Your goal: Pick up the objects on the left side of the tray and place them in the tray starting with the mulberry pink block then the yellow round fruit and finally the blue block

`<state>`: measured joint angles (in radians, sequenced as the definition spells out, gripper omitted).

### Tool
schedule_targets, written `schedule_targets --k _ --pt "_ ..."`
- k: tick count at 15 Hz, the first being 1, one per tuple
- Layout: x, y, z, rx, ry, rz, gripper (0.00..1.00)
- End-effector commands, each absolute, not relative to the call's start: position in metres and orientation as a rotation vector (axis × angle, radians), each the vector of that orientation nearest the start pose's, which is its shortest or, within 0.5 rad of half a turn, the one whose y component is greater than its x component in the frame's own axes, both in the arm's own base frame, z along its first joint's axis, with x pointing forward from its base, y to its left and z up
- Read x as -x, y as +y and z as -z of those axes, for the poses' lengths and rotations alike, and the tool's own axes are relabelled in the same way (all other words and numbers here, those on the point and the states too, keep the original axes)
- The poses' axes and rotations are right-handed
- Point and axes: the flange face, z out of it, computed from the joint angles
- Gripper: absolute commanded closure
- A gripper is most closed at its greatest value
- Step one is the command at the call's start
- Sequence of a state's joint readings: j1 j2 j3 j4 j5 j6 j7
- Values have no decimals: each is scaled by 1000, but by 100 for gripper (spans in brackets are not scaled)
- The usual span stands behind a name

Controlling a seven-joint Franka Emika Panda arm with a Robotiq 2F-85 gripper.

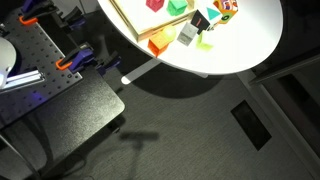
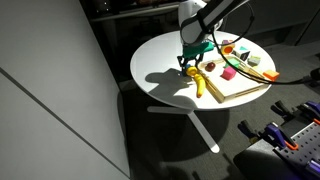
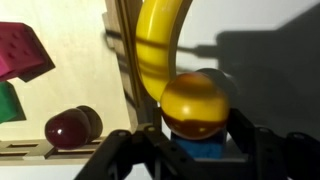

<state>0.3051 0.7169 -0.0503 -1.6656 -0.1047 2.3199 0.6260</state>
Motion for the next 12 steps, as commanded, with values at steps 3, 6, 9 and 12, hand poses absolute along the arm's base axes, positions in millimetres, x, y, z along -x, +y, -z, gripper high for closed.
schedule_targets --k 3,6,9,12 --pt "-645 139 -212 3271 548 -139 58" --pt "-640 119 -221 3281 589 -188 58" --pt "-635 98 -223 3273 621 -221 58" --pt "-624 84 -212 3264 620 -261 58"
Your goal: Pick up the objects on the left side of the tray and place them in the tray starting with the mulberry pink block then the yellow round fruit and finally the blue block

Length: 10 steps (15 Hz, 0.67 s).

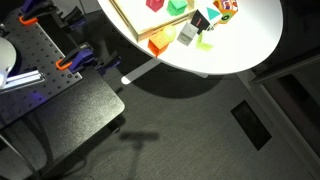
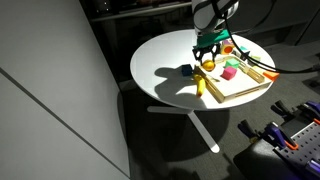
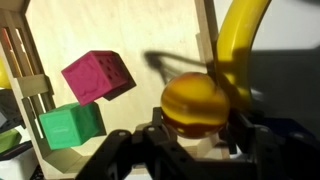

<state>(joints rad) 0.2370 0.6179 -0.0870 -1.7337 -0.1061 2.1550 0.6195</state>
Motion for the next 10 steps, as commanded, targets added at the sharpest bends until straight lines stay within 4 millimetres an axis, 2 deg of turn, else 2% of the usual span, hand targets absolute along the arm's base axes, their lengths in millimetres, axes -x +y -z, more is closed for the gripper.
schedule_targets --k 1,10 --pt "-619 80 -206 3261 610 -275 58" --pt "-589 58 -180 3196 469 -147 58"
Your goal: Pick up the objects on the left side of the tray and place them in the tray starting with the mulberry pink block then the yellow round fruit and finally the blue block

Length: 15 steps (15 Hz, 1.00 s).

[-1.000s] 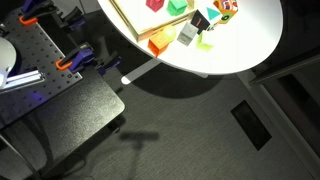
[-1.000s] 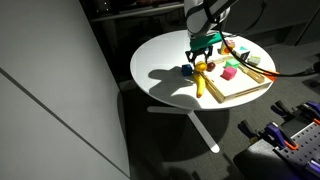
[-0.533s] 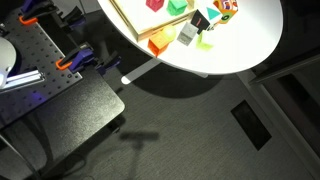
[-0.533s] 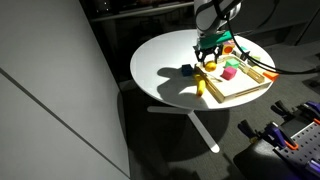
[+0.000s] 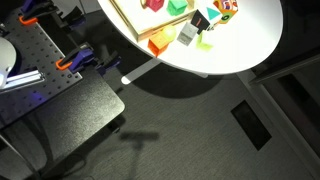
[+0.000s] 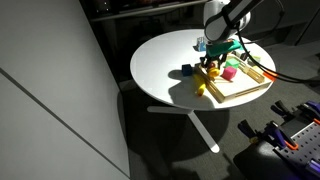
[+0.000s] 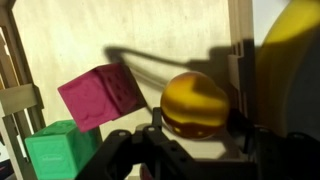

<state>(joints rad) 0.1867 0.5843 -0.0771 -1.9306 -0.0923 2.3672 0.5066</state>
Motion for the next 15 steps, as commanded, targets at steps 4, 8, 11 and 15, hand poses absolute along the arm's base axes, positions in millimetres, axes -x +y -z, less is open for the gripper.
schedule_targets --k 4,8,11,15 --pt "-579 52 -177 3176 439 -148 7" --pt "-576 53 -181 3175 445 -154 0" --pt "-579 55 -184 3170 480 -163 0" --pt "-582 65 -186 3139 537 -138 0"
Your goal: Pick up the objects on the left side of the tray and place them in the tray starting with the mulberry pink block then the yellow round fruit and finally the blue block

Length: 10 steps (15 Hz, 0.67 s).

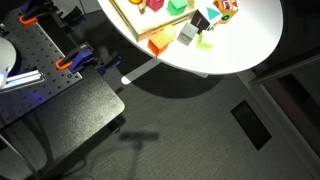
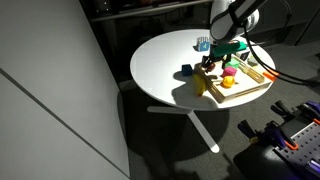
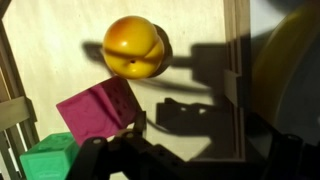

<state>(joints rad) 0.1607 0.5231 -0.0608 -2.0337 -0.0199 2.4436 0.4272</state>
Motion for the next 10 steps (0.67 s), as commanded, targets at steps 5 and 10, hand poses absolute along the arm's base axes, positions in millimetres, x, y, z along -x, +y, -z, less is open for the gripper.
schedule_targets --k 5,10 --pt "-594 82 -194 3123 583 -77 0" --pt "-611 101 -204 3112 591 18 0"
